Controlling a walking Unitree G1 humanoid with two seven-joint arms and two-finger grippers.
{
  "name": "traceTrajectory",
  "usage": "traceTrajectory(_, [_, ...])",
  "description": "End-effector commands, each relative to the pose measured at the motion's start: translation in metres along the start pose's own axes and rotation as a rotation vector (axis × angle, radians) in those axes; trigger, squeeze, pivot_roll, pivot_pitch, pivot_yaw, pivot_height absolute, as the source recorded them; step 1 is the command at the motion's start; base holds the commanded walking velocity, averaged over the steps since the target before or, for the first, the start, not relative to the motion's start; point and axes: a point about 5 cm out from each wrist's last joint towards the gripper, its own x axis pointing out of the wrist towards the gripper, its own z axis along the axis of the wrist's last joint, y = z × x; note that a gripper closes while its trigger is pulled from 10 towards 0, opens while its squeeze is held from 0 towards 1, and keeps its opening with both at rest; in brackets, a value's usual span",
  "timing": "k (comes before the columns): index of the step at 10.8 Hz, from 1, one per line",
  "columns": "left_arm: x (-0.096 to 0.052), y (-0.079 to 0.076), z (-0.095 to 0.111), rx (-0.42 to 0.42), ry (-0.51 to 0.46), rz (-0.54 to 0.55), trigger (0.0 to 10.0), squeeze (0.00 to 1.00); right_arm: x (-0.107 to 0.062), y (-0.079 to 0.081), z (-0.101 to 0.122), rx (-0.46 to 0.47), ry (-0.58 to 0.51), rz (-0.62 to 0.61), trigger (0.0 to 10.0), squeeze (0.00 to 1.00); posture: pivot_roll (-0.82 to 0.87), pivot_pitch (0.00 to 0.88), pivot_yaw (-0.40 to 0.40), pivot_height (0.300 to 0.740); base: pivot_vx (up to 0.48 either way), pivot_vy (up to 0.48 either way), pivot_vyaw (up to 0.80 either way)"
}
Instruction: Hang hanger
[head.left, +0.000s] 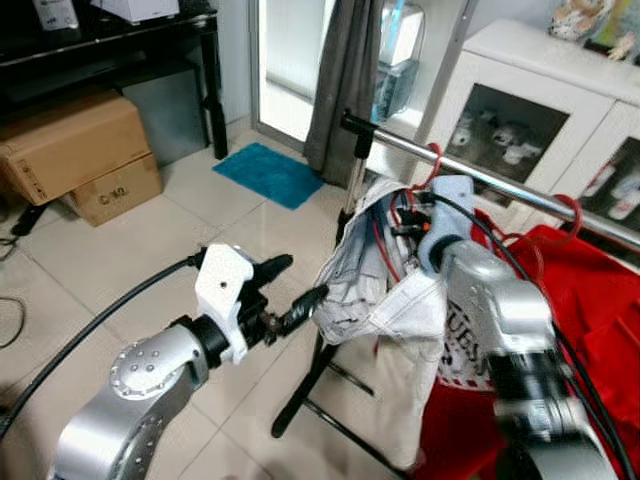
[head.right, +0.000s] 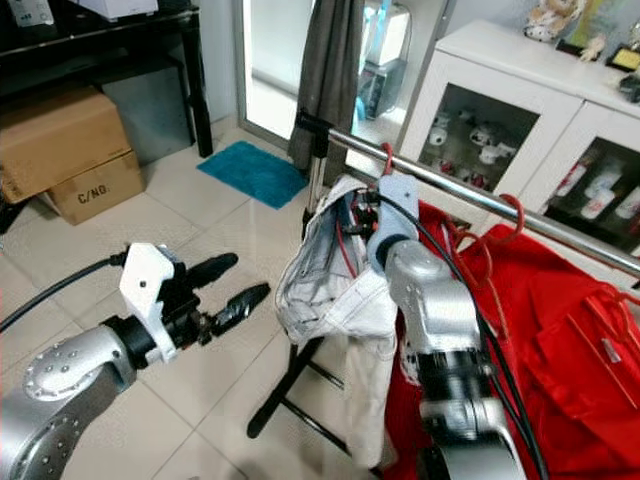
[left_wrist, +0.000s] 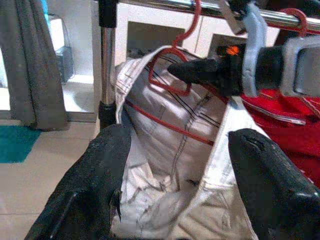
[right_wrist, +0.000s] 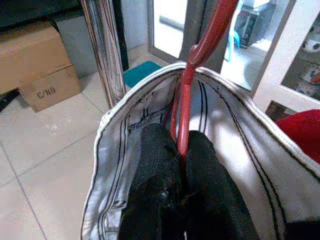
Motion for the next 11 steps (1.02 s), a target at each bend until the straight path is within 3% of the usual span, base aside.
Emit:
traceTrajectory(1, [0.003, 0.003, -0.001, 0.026, 0.022, 0.031, 10.0, 0.00, -0.007, 0.000, 0.015, 0.008, -0.067, 0.026, 0.0, 0.00, -0.03, 0.000, -0.085, 0.740, 0.000, 0.000, 0.00])
traceTrajectory(3, [0.000, 0.013, 0.003, 0.093, -0.008, 0.151, 10.0, 0.00, -0.023, 0.004, 0.026, 0.067, -0.143, 0.070, 0.0, 0.00, 0.00, 0.000, -0.091, 0.740, 0.000, 0.000, 0.00])
traceTrajectory(5, [-0.004, 0.015, -0.002, 0.069, 0.006, 0.183, 10.0, 0.00, -0.029, 0.007, 0.026, 0.086, -0.170, 0.080, 0.0, 0.00, -0.03, 0.000, -0.081, 0.740, 0.000, 0.000, 0.00])
traceTrajectory(7, [-0.002, 0.014, -0.002, 0.056, -0.007, 0.187, 10.0, 0.00, -0.041, 0.012, 0.016, 0.100, -0.165, 0.113, 0.0, 0.00, -0.02, 0.000, -0.084, 0.740, 0.000, 0.000, 0.00])
traceTrajectory(9, [-0.005, 0.012, -0.009, 0.057, 0.022, 0.198, 10.0, 0.00, -0.057, 0.017, -0.013, 0.146, -0.125, 0.108, 0.0, 0.00, -0.03, 0.000, -0.094, 0.740, 0.000, 0.000, 0.00])
traceTrajectory(11, [-0.005, 0.013, -0.009, 0.054, 0.022, 0.201, 10.0, 0.00, -0.063, 0.017, -0.022, 0.168, -0.102, 0.085, 0.0, 0.00, -0.03, 0.000, -0.092, 0.740, 0.000, 0.000, 0.00])
